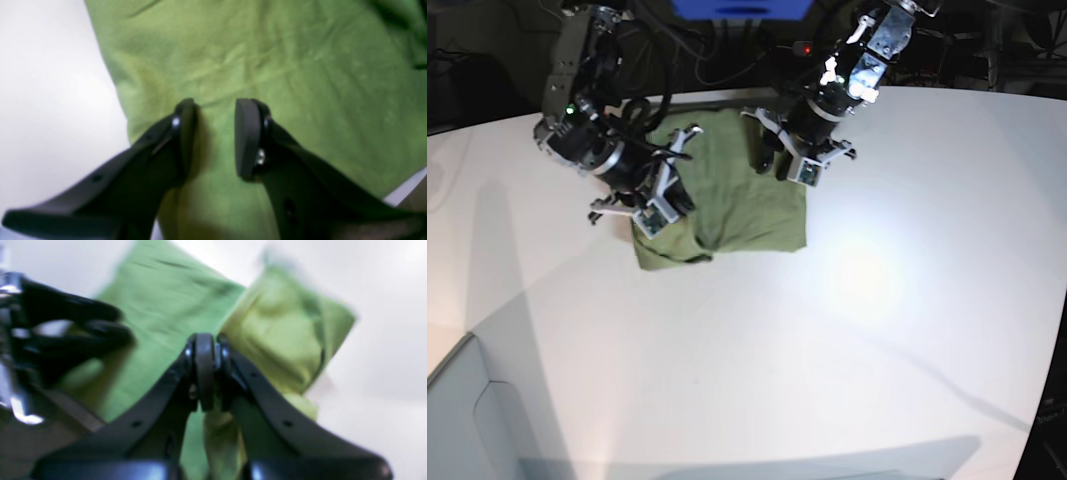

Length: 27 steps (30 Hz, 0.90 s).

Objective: Fold the T-shirt properly
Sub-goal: 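Grasp the other strip end with the right gripper and fold it over the stack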

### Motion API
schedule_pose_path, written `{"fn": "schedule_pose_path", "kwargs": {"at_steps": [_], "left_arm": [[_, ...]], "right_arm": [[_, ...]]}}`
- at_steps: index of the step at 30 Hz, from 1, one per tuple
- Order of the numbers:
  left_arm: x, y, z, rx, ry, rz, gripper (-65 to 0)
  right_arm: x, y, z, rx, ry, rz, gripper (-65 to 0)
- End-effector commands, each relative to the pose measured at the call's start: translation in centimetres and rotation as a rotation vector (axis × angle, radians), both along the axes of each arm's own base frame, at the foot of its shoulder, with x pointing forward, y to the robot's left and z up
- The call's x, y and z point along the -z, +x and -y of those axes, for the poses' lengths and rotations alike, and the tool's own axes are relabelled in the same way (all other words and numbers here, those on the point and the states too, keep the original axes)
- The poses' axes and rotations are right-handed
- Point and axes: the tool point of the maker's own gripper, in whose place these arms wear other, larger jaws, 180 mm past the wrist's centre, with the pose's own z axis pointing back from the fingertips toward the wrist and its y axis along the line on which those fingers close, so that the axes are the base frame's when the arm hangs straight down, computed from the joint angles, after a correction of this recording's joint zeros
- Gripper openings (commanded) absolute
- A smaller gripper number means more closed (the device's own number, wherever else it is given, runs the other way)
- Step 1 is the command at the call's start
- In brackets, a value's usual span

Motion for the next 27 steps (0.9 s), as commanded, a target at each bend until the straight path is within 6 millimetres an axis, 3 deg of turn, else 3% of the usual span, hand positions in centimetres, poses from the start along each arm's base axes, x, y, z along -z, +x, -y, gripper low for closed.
{"fn": "schedule_pose_path", "kwargs": {"at_steps": [1,6,12,20,27], "left_arm": [[0.4,-0.6,-0.1,-0.001,0.007,-0.033,-45.1],[0.4,-0.6,-0.1,-0.001,0.007,-0.033,-45.1],[0.4,-0.6,-0.2,-0.002,0.008,-0.033,-45.1],[0.3,-1.0,-0.1,-0.003,0.001,-0.038,-45.1],[-0.1,-1.4,0.2,-0.001,-0.012,-0.033,-44.8]], "right_arm": [[-1.6,0.3,-1.7,-0.048,0.041,0.054,-64.9],[-2.6,-1.0,-6.4,-0.193,0.089,0.076,-64.9],[-3.2,-1.9,-9.7,-0.275,0.140,0.080,-64.9],[-2.4,-1.0,-11.0,-0.281,0.199,0.064,-64.9],[-5.8,-0.3,-10.5,-0.270,0.200,0.174,-64.9]]}}
